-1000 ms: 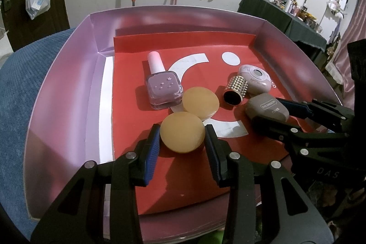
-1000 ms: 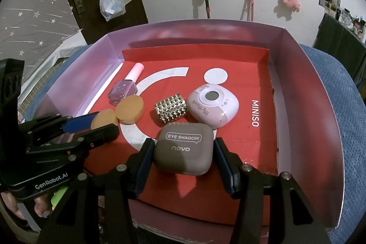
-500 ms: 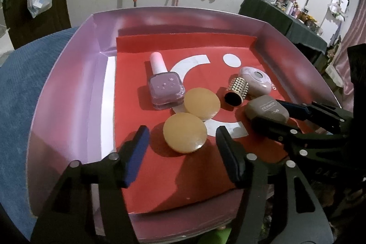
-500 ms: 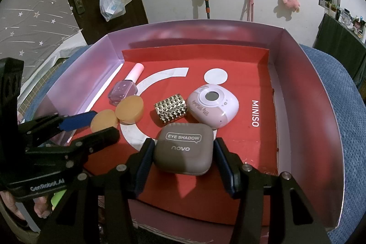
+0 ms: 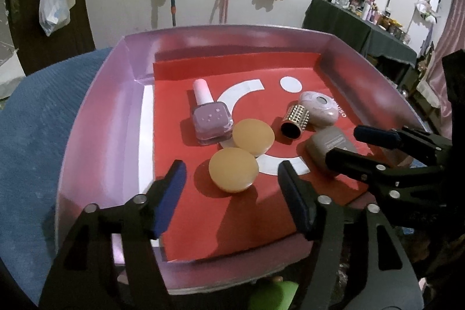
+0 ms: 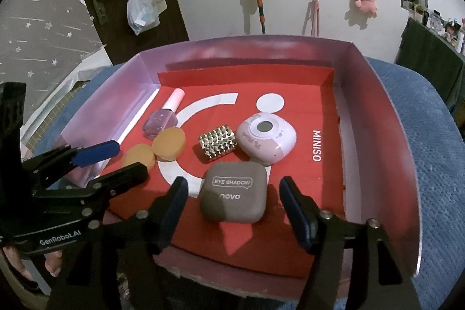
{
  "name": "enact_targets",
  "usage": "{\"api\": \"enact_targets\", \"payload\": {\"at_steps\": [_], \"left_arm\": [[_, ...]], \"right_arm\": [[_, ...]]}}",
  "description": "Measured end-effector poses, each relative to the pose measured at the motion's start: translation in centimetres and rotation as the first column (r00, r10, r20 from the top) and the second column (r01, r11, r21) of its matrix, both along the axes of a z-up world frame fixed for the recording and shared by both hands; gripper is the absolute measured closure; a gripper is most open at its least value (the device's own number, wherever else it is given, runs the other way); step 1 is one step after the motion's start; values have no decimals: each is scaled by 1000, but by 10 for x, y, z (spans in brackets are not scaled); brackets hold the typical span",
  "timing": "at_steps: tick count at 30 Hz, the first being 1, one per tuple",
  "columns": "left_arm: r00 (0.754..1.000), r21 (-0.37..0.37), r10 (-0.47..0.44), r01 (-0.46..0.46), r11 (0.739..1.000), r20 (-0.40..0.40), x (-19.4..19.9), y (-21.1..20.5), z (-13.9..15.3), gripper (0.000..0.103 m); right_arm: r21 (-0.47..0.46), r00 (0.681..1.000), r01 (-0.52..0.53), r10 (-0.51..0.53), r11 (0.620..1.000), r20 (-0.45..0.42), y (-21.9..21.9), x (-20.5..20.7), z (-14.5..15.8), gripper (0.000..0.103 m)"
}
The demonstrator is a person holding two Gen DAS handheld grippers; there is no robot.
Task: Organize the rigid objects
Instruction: 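Lift both tools up and out of the pink box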
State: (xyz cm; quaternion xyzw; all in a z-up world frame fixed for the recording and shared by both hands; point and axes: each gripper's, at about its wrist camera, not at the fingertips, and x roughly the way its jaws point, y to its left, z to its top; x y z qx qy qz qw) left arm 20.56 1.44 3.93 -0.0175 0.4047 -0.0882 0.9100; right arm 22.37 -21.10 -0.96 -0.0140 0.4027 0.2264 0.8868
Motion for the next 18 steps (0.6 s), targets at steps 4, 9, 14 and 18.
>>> {"api": "enact_targets", "payload": {"at_steps": [4, 9, 14, 18], "left_arm": [[1000, -8, 4, -3, 1000, 18, -6, 1, 8, 37], [999, -2, 6, -6, 1000, 40, -16, 1, 15, 36], [998, -11, -5, 5, 1000, 59, -26, 0, 22, 29], [997, -6, -13, 13, 1000, 73, -36, -1, 26, 29]], "right_arm": [[18, 1000, 0, 0, 1000, 19, -3, -7, 7, 27], [46, 999, -2, 0, 999, 52, -8, -22, 19, 18], [73, 996, -16, 10, 997, 86, -11, -38, 30, 5], [92, 993, -26, 15, 995, 117, -12, -51, 39, 0]]}}
